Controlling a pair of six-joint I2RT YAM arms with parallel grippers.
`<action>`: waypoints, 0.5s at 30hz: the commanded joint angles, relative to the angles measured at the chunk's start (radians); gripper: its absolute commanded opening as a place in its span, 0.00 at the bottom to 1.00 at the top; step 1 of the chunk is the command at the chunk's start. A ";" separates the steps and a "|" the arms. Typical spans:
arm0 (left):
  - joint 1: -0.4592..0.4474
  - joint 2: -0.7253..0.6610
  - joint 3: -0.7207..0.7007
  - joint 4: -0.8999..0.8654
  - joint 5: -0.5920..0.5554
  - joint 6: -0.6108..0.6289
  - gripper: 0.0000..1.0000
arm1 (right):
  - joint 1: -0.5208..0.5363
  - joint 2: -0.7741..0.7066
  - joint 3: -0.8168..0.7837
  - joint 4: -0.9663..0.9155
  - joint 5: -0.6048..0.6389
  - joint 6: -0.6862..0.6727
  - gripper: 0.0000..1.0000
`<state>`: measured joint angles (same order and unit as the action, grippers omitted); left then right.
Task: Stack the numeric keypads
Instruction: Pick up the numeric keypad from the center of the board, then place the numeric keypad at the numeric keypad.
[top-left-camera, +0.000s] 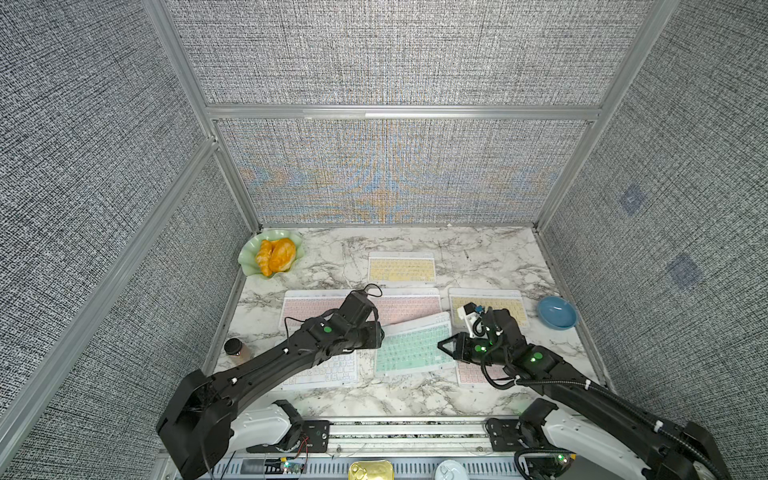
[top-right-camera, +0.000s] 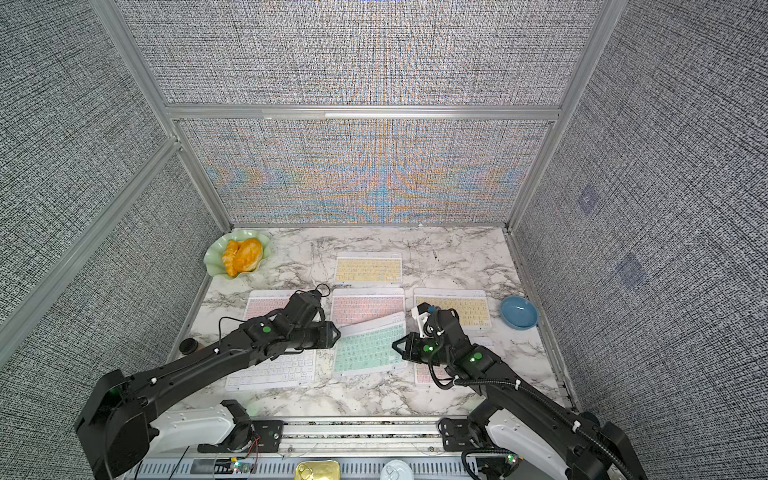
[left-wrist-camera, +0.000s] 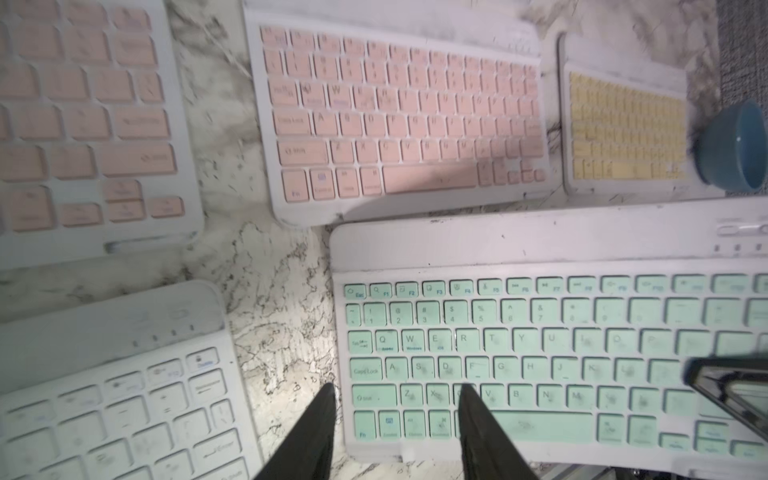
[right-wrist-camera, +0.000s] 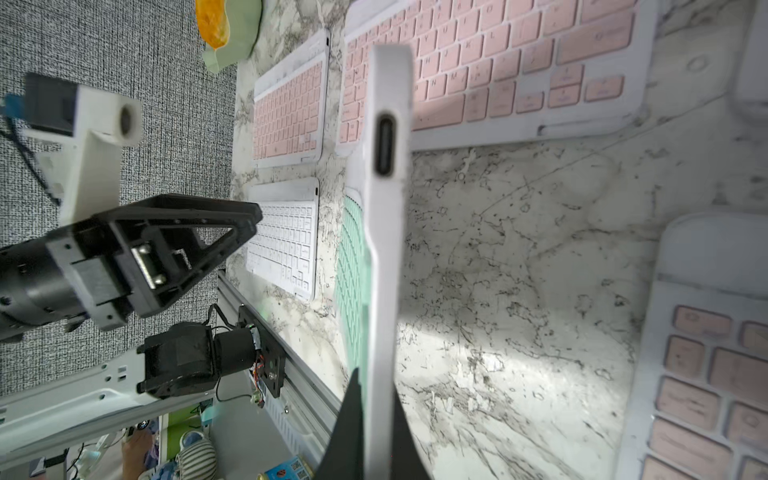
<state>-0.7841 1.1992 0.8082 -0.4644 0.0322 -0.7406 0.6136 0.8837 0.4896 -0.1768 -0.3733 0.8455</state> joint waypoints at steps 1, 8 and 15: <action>0.004 -0.028 0.047 -0.108 -0.132 0.043 0.50 | -0.026 0.004 0.053 -0.040 0.020 -0.030 0.00; 0.074 -0.096 0.078 -0.082 -0.168 0.081 0.51 | -0.090 0.093 0.149 0.079 -0.072 -0.047 0.00; 0.180 -0.112 0.069 0.053 -0.080 0.086 0.51 | -0.131 0.238 0.289 0.177 -0.118 -0.097 0.00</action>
<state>-0.6308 1.0904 0.8806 -0.4877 -0.0883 -0.6754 0.4904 1.0908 0.7357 -0.1139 -0.4480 0.7738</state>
